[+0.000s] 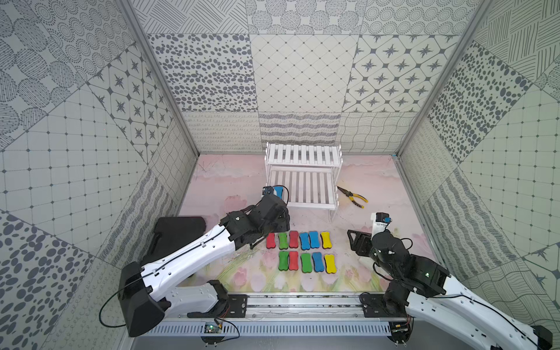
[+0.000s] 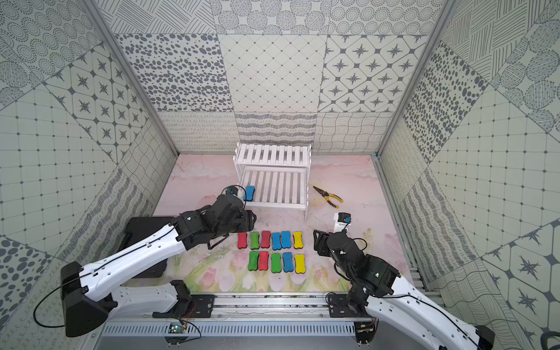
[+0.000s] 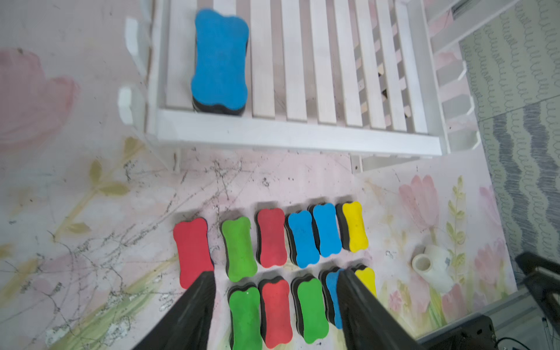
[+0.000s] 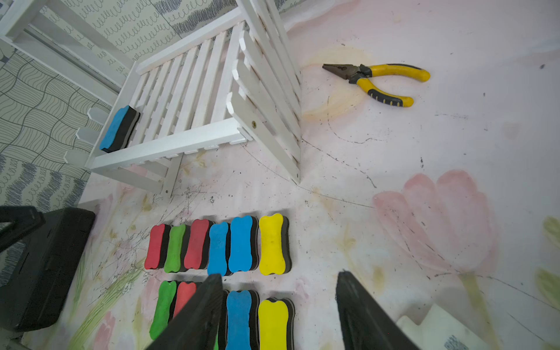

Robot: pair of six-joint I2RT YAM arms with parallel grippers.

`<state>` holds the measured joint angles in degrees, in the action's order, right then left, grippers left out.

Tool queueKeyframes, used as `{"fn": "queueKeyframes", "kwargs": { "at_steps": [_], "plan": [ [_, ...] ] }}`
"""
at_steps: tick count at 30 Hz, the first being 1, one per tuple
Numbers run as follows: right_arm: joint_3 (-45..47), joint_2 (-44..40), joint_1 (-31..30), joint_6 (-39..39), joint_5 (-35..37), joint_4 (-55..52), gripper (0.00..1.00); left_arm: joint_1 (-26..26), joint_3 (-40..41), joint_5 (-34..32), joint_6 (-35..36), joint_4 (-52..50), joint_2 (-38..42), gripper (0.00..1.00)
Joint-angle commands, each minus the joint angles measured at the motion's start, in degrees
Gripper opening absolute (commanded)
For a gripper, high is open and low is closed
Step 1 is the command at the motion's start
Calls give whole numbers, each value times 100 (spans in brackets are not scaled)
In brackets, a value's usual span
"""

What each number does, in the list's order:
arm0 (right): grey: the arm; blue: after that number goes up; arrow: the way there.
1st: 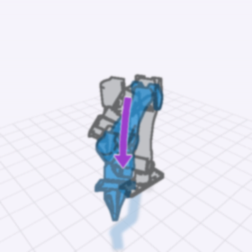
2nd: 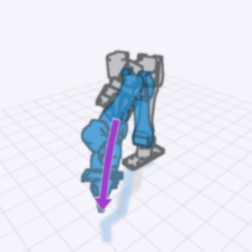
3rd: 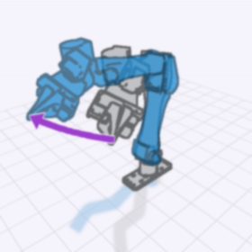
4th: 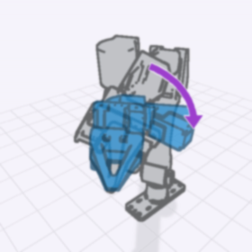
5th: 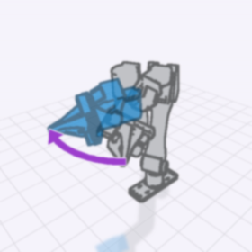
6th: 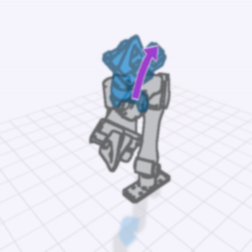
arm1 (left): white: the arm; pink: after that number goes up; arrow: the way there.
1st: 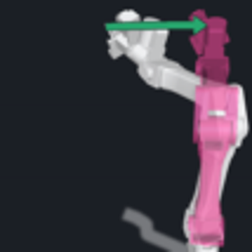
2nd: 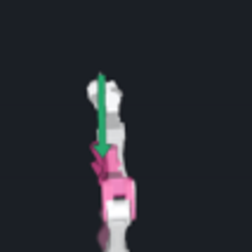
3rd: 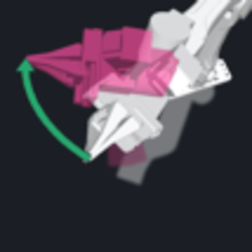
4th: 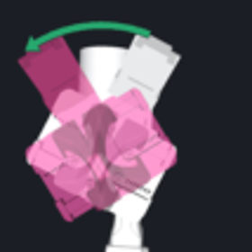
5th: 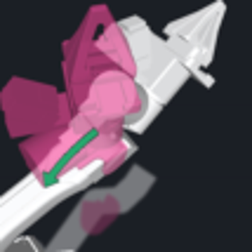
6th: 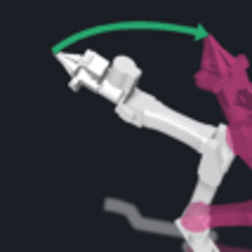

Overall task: Remove the whiteboard erasers from the shelf
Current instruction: Place the whiteboard eraser at the center of the board, then pick up the whiteboard eraser from the shelf.

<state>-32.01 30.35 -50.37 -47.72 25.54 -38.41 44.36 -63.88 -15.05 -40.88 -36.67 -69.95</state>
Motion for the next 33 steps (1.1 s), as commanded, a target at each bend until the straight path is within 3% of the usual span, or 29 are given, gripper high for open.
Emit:
{"fn": "queueKeyframes", "kwargs": {
  "at_steps": [1, 4, 9, 21, 28, 33],
  "plan": [
    [-121, 99, 27, 72, -53, 306, 64, -775, -704, 693, 1438, -120, -530, 67],
    [-121, 171, 29, 75, -58, 340, 64, -1350, -621, 1210, 1276, 246, -683, 66],
    [-159, 264, 35, 105, -36, 370, 64, -1352, -779, 1202, 1291, 613, -809, 65],
    [-104, 234, 42, 97, -72, 378, 64, -1227, -1852, -31, 2063, 23, -2171, 69],
    [-95, 218, 59, 97, -42, 379, 64, -926, -2052, -673, 2340, -96, -2463, 71],
    [-95, 187, 66, 97, -58, 378, 64, -901, -2173, -981, 2169, -306, -2624, 69]
  ]
}}
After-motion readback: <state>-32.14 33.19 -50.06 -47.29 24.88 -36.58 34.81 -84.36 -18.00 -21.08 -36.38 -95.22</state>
